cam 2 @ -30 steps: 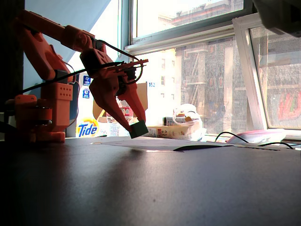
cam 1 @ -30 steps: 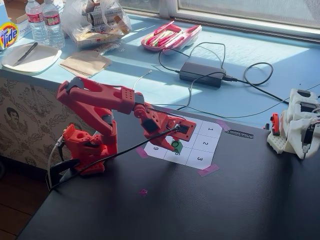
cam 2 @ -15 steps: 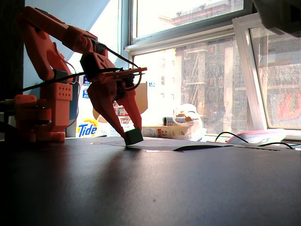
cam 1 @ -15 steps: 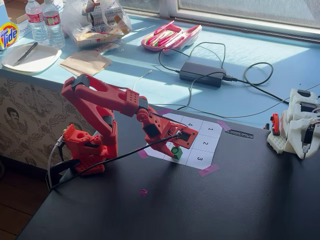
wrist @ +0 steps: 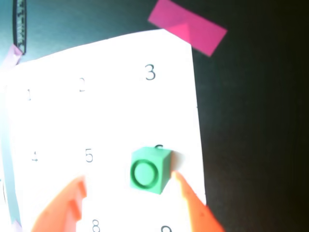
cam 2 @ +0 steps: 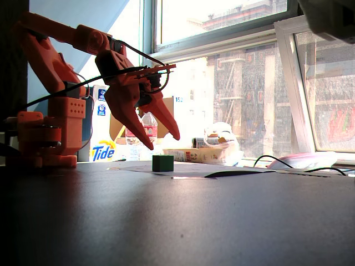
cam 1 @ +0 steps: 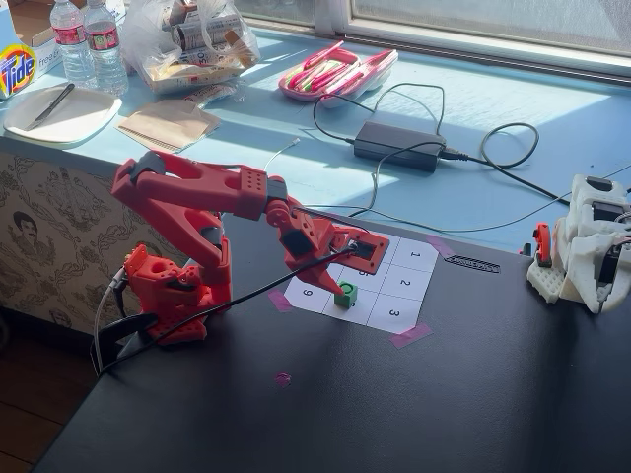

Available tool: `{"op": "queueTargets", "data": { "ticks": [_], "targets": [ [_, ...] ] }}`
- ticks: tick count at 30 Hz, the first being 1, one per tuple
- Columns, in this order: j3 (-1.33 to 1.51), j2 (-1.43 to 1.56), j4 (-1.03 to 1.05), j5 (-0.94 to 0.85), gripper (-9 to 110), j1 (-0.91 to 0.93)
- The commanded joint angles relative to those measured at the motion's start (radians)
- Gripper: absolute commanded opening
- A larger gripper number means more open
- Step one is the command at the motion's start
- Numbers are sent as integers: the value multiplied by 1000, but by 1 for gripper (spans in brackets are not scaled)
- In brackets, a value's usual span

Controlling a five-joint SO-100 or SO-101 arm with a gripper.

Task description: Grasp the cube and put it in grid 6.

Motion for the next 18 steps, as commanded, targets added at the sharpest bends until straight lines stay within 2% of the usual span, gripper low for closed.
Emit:
{"op": "queueTargets", "data": {
  "ticks": [1,6,10,13,16,18],
  "targets": [
    [-54,63,0,-3,29,31],
    [-57,282,-14,117,27,152],
    [-48,502,107,305,25,259],
    [-32,626,241,416,15,336],
    [-12,655,357,526,0,394],
    [8,655,431,557,0,426]
  ]
}}
